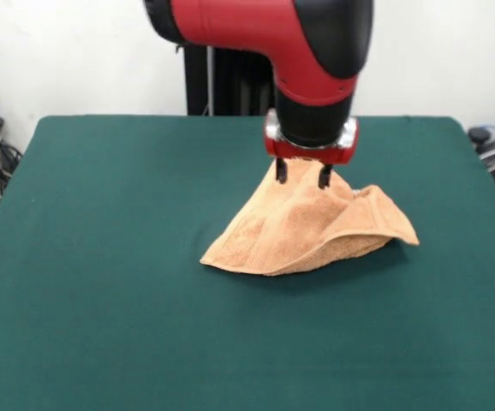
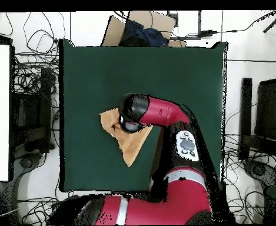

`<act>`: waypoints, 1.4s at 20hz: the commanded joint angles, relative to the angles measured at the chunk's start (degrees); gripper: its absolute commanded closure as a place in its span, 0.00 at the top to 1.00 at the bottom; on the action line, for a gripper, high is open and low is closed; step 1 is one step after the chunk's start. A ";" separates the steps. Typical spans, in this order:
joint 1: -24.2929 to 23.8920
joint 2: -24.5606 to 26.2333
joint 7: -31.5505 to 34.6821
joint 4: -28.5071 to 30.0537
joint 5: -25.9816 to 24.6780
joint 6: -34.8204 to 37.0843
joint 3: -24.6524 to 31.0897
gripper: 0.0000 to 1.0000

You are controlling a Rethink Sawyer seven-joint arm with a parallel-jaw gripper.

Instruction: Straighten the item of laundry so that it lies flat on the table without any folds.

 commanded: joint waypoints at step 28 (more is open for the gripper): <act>5.48 -2.16 18.42 2.06 7.93 7.48 -6.08 1.00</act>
